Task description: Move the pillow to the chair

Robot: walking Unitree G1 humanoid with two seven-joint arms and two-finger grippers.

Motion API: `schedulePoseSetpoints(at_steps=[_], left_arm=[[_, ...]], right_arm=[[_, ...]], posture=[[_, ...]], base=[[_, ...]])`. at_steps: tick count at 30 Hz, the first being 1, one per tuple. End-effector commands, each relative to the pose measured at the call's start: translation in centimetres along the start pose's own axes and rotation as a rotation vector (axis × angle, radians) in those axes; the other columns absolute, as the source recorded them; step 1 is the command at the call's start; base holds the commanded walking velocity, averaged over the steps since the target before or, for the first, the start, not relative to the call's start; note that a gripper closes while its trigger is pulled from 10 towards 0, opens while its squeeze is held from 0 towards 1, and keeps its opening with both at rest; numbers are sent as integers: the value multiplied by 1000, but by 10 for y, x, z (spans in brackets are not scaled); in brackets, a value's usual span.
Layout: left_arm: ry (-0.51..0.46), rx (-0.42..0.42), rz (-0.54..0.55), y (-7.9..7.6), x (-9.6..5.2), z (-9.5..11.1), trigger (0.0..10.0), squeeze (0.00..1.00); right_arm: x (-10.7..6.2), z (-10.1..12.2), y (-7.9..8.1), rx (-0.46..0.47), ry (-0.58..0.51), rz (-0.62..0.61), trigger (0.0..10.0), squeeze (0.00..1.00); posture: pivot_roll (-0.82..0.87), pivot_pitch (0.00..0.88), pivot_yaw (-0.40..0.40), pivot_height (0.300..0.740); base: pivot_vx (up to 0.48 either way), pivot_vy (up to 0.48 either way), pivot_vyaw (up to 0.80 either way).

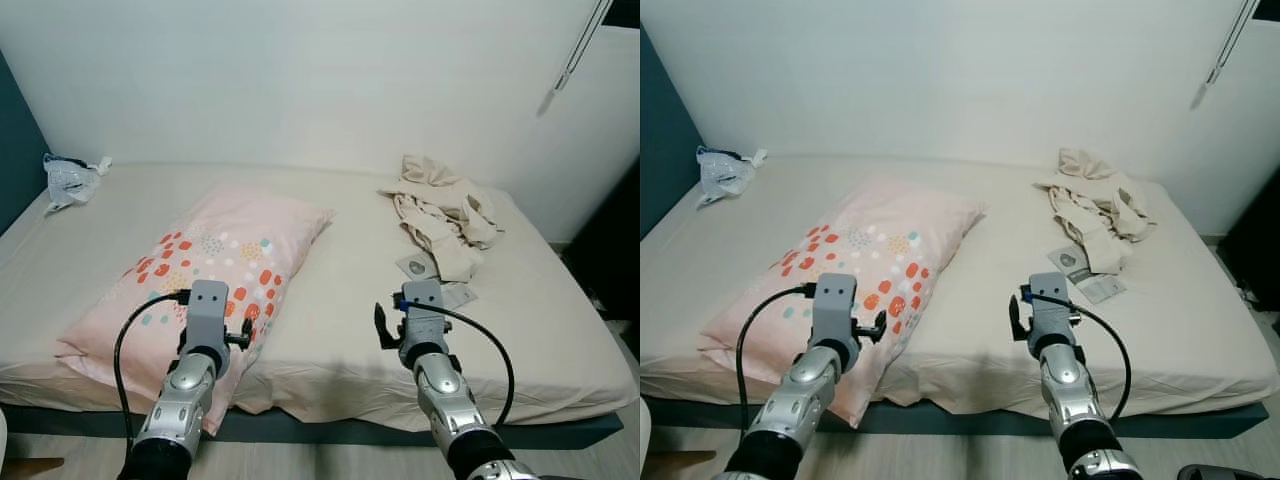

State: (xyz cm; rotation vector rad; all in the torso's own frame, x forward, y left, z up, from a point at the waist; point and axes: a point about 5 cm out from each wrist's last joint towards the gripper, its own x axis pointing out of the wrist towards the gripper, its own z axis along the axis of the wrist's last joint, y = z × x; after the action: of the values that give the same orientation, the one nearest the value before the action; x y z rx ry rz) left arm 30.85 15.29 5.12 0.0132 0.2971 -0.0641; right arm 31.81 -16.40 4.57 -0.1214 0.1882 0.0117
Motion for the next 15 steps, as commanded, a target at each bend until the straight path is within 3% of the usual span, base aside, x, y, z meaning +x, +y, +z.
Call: schedulePoseSetpoints(at_steps=[1,15], left_arm=[[2,-8,-15,-2,-1,-1,10000,0],[-5,-5,-33,-3,-2,-2,10000,0]], right_arm=[[-3,-4,-1,30,8,-6,10000,0],[-4,-6,-1,53,11,-7,10000,0]], posture=[[-49,53,-41,740],[-50,53,-35,740]], base=[[0,439,0],[0,447,0]])
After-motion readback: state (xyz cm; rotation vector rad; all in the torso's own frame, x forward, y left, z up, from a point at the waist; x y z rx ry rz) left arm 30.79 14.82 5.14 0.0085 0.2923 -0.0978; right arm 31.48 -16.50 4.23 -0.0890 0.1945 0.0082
